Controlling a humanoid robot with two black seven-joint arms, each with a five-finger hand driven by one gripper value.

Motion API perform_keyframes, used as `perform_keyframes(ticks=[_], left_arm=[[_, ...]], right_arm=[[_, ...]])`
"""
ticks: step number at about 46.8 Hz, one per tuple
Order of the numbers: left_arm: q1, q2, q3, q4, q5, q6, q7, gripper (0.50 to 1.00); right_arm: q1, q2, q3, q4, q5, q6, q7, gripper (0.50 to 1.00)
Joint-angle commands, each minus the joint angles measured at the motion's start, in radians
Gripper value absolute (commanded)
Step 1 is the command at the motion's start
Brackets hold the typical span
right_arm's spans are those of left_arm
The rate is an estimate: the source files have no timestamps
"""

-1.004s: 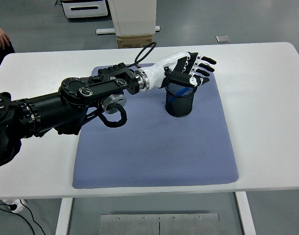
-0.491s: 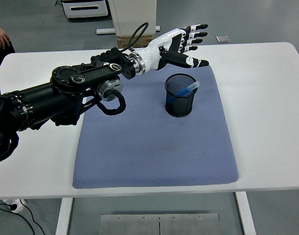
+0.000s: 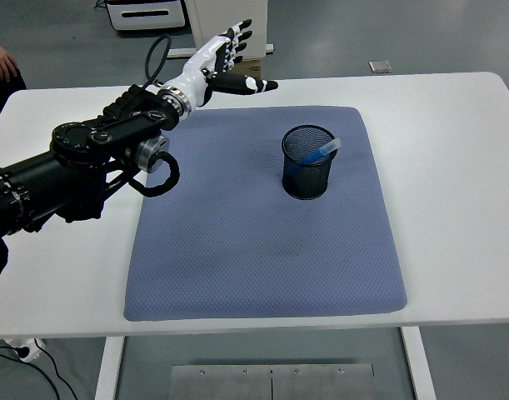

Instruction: Left hand places marker in pen holder

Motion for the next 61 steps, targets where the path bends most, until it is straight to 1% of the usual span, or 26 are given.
perform_keyframes(ticks=[1, 5, 7, 12, 15, 20, 21, 22, 29, 35, 42, 53, 58, 61], left_arm=[[0.048, 0.021, -0.028, 0.002, -0.009, 0.010, -0.046, 1.000], [0.114, 0.037, -0.085, 0.002, -0.006, 0.008, -0.124, 1.000], [0.144, 0.051, -0.114, 0.002, -0.006, 0.002, -0.145, 1.000], [0.197, 0.088, -0.181, 0.002, -0.011, -0.005, -0.147, 1.000], [0.243, 0.097, -0.227, 0.002, -0.011, -0.027, -0.146, 1.000], [0.317, 0.114, -0.316, 0.002, -0.011, -0.099, -0.147, 1.000], [0.317, 0.114, -0.316, 0.002, -0.011, -0.099, -0.147, 1.000], [0.358, 0.119, -0.376, 0.002, -0.011, -0.143, -0.147, 1.000], [0.427, 0.130, -0.508, 0.002, -0.025, -0.211, -0.147, 1.000], [0.463, 0.130, -0.565, 0.002, -0.048, -0.245, -0.147, 1.000], [0.490, 0.137, -0.571, 0.000, -0.069, -0.246, -0.147, 1.000], [0.495, 0.208, -0.597, -0.001, -0.078, -0.251, -0.152, 1.000], [0.503, 0.234, -0.606, -0.001, -0.082, -0.277, -0.153, 1.000], [0.516, 0.248, -0.608, -0.001, -0.082, -0.282, -0.153, 1.000]], right_arm=[[0.000, 0.000, 0.000, 0.000, 0.000, 0.000, 0.000, 1.000], [0.000, 0.000, 0.000, 0.000, 0.000, 0.000, 0.000, 1.000], [0.000, 0.000, 0.000, 0.000, 0.000, 0.000, 0.000, 1.000], [0.000, 0.000, 0.000, 0.000, 0.000, 0.000, 0.000, 1.000], [0.000, 0.000, 0.000, 0.000, 0.000, 0.000, 0.000, 1.000], [0.000, 0.000, 0.000, 0.000, 0.000, 0.000, 0.000, 1.000], [0.000, 0.000, 0.000, 0.000, 0.000, 0.000, 0.000, 1.000], [0.000, 0.000, 0.000, 0.000, 0.000, 0.000, 0.000, 1.000], [0.000, 0.000, 0.000, 0.000, 0.000, 0.000, 0.000, 1.000], [0.000, 0.000, 0.000, 0.000, 0.000, 0.000, 0.000, 1.000], [0.000, 0.000, 0.000, 0.000, 0.000, 0.000, 0.000, 1.000], [0.002, 0.000, 0.002, 0.000, 0.000, 0.000, 0.000, 1.000], [0.002, 0.000, 0.000, 0.000, -0.008, 0.000, 0.000, 1.000], [0.002, 0.000, 0.000, 0.002, -0.006, 0.000, 0.000, 1.000]])
